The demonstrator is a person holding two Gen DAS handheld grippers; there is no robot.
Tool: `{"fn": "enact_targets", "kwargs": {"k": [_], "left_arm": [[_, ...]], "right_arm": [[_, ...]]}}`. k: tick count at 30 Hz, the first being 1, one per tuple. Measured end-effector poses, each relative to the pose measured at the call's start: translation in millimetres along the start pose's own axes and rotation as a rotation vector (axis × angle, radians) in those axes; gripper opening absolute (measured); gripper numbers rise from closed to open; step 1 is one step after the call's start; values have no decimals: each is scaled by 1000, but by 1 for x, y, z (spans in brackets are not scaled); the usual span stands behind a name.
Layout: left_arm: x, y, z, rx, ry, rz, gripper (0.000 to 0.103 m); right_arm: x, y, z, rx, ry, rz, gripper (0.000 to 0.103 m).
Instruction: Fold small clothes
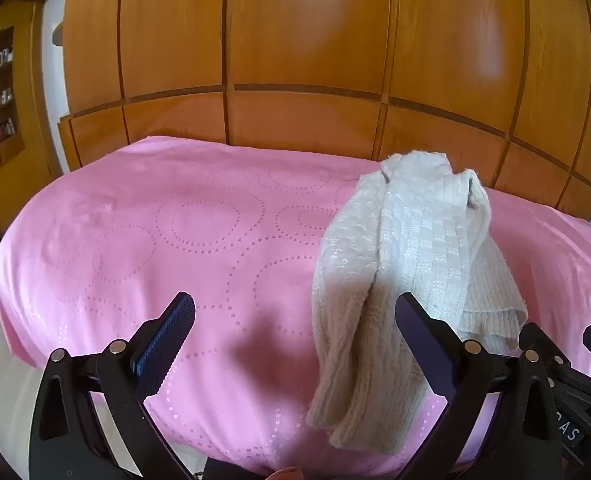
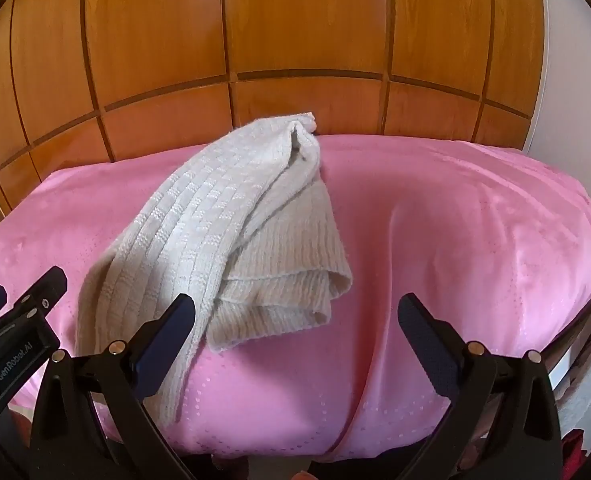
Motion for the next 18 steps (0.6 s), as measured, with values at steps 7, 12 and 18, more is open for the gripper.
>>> {"fn": "enact_targets", "kwargs": {"k": [7, 12, 18], "left_arm": [[0, 2, 1, -2, 2, -3, 100], [0, 3, 1, -4, 4, -5, 99], [3, 3, 1, -5, 6, -20, 100]], "right_arm": [[0, 1, -1, -10, 16, -16, 101], [8, -2, -12, -55, 64, -67, 101], [6, -2, -5, -27, 55, -43, 101]]}}
Point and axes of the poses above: each gripper's, at about its wrist camera, not at the fingertips, and x roughly the way its jaws point, z to its right, y to its top, the point moved 5 cm from there along x, roughly the way its jaws point, and after that the axes turned 10 degrees about y, right-handed, at the moved point
